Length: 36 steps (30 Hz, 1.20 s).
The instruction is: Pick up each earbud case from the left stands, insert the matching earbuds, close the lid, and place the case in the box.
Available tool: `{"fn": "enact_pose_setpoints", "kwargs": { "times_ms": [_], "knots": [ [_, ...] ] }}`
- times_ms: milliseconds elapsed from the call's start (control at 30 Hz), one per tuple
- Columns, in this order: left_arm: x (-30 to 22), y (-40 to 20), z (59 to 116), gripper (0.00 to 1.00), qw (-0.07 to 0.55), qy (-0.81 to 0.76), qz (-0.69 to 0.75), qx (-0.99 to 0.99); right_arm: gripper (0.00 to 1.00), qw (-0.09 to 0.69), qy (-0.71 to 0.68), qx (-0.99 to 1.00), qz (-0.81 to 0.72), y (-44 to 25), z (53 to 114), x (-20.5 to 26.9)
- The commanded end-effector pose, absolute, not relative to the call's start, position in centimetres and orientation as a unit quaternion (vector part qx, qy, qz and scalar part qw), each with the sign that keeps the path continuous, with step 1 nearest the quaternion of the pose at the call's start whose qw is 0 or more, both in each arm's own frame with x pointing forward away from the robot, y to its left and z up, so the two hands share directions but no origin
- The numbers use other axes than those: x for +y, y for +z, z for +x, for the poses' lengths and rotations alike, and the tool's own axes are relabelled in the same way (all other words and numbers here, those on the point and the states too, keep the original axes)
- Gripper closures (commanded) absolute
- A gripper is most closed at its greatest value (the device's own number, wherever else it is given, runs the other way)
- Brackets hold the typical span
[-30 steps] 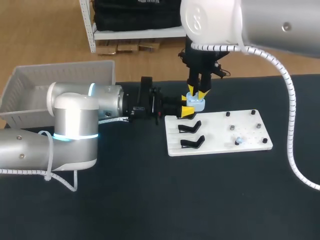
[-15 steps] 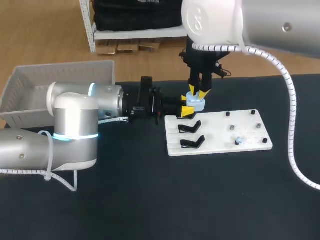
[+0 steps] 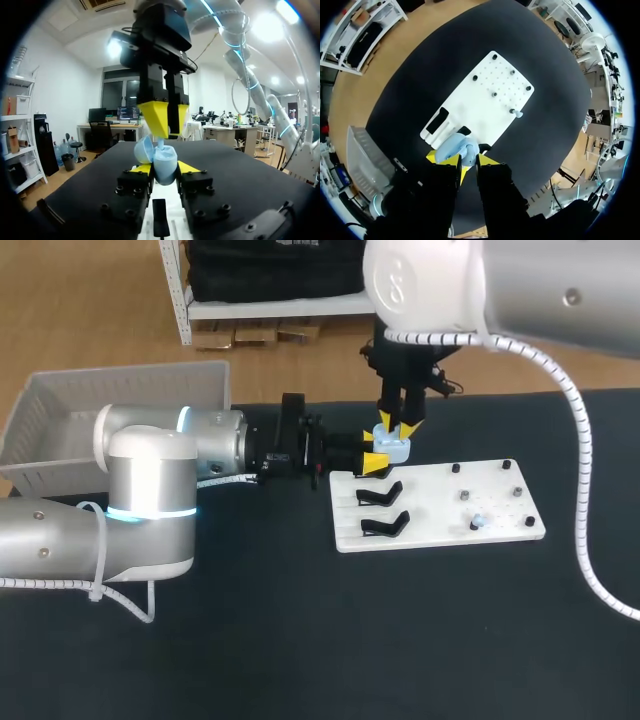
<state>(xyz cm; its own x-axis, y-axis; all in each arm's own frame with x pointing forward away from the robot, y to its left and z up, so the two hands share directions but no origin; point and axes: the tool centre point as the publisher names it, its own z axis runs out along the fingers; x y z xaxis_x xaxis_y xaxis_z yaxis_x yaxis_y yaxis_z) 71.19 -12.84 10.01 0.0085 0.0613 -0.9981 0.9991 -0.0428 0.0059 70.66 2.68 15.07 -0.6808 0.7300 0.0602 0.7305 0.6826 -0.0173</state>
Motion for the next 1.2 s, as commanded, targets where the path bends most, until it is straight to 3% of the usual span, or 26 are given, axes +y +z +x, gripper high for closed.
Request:
{"fn": "enact_pose_setpoints", "kwargs": {
  "times_ms": [33,500,567,600,1000,1200],
  "knots": [
    [-12.8,9.9,71.2,1.00,0.478,-0.493,0.527,0.502,1.00,0.032,-0.001,-0.917,-0.398,15.0,70.7,2.8],
    [-12.8,9.9,71.2,1.00,0.478,-0.493,0.527,0.502,1.00,0.037,0.009,-0.916,-0.399,14.4,70.6,2.9],
    [-12.8,9.9,71.2,1.00,0.478,-0.493,0.527,0.502,0.80,0.038,0.008,-0.916,-0.400,14.4,70.6,2.9],
    [-12.8,9.9,71.2,1.00,0.478,-0.493,0.527,0.502,0.75,0.038,0.008,-0.916,-0.400,14.4,70.5,2.9],
    [-12.8,9.9,71.2,1.00,0.478,-0.493,0.527,0.502,0.78,0.025,-0.033,-0.917,-0.397,16.5,68.9,1.8],
    [-12.8,9.9,71.2,1.00,0.478,-0.493,0.527,0.502,0.66,0.001,-0.068,-0.943,-0.326,18.1,66.3,-0.7]
  ]
}}
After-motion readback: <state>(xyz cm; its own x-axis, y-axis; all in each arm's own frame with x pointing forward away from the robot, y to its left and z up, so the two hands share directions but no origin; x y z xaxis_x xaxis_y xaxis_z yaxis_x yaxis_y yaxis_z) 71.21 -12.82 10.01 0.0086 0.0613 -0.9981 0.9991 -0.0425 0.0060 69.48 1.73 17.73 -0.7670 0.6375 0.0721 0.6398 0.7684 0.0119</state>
